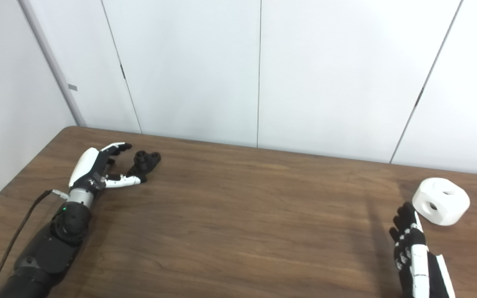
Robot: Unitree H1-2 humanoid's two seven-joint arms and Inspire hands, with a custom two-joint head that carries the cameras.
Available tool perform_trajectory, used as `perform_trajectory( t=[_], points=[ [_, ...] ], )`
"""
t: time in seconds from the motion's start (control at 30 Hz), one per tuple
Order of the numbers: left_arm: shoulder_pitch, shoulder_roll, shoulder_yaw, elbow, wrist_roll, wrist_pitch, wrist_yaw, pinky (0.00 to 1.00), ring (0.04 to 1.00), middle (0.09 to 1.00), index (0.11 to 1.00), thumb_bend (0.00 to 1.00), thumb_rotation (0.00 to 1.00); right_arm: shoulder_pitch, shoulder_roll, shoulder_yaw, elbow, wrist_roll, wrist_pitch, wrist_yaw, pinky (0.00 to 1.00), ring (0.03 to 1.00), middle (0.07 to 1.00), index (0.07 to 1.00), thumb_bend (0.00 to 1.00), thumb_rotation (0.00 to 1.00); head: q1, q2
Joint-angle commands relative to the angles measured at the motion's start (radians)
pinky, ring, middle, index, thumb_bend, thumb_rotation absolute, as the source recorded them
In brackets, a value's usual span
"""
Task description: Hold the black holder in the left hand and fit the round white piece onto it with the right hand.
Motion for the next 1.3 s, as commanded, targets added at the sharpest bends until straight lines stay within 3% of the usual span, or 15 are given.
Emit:
perform_trajectory(
  t=[0.0,0.27,0.53,0.8,1.27],
  points=[
    [-0.029,0.046,-0.022,-0.015,0.037,0.035,-0.018,0.77,0.856,0.842,0.788,0.94,0.29,-0.019,-0.006,-0.001,-0.042,-0.005,-0.022,0.001,1.0,1.0,1.0,1.0,0.43,0.99,0.002,0.002],
    [-0.043,0.127,-0.128,-0.006,0.17,0.038,-0.043,0.81,0.864,0.833,0.732,0.95,0.4,-0.02,0.0,0.003,-0.059,-0.006,-0.006,-0.003,1.0,1.0,1.0,1.0,0.45,1.0,0.002,0.008],
    [-0.038,0.166,-0.144,-0.028,0.188,0.025,-0.068,0.86,0.884,0.832,0.716,0.95,0.37,-0.019,0.003,0.005,-0.066,-0.003,-0.002,-0.007,1.0,1.0,1.0,1.0,0.45,0.98,0.003,0.013],
    [-0.037,0.166,-0.142,-0.045,0.188,0.029,-0.082,0.87,0.887,0.839,0.726,0.96,0.34,-0.013,0.006,0.007,-0.068,-0.007,-0.006,-0.007,1.0,1.0,1.0,1.0,0.44,0.98,0.004,0.011],
    [-0.076,0.118,-0.152,-0.018,0.188,0.067,-0.066,0.85,0.881,0.822,0.702,0.98,0.3,-0.002,0.012,0.011,-0.102,-0.003,0.009,-0.012,1.0,1.0,1.0,1.0,0.44,1.0,-0.012,0.011]
  ],
)
